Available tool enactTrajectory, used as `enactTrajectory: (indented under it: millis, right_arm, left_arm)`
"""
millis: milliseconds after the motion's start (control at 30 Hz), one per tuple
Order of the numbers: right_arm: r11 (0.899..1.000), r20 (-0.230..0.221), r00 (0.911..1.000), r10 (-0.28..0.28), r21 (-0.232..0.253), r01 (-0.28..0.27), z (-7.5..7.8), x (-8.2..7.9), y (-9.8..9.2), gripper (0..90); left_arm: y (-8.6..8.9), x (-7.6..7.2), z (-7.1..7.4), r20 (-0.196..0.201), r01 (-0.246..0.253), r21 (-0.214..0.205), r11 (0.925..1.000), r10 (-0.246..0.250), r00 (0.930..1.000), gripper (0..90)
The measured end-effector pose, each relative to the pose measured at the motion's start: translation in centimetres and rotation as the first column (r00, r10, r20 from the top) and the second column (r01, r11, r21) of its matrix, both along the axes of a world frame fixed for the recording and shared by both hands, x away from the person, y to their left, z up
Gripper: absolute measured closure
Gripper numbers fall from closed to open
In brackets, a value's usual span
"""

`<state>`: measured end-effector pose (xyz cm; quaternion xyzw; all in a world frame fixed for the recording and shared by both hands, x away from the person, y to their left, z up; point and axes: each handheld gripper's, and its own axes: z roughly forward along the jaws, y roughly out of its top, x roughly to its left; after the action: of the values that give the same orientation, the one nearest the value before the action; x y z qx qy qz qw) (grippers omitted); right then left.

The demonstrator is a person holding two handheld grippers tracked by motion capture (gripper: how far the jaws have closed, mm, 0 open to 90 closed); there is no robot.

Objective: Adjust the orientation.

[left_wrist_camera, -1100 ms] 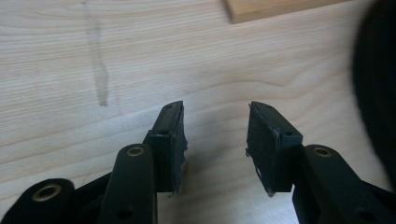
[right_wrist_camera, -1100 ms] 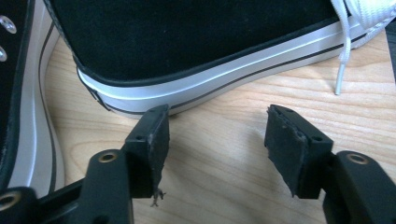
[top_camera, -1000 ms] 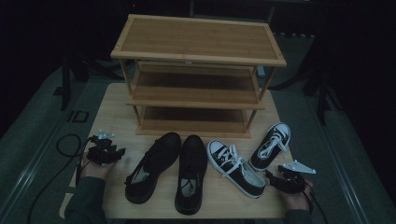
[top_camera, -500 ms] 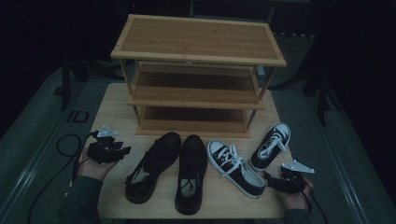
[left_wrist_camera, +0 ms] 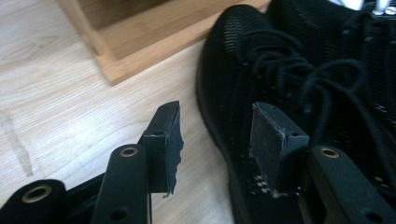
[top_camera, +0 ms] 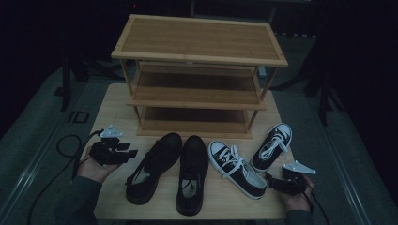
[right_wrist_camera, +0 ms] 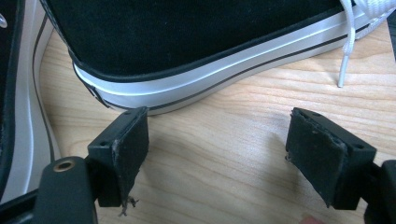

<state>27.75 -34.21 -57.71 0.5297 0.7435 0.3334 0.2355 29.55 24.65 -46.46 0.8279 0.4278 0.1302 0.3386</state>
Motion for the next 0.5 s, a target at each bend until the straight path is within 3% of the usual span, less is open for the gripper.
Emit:
enactTrajectory:
  millis: [133,500]
  right_arm:
    - [1.0,0.0,1.0,-0.001,0.0,0.001,0.0,0.0,0.0,21.1]
    - [1.0,-0.001,1.0,-0.001,0.001,0.001,0.0,0.0,0.0,21.0]
  left_arm:
    - [-0.5,-0.4,0.7,-0.002,0.052,0.023,0.9984,-0.052,0.9986,53.7]
    - [-1.9,-1.3,1.3,-0.01,0.115,0.054,0.9918,-0.115,0.9933,54.9]
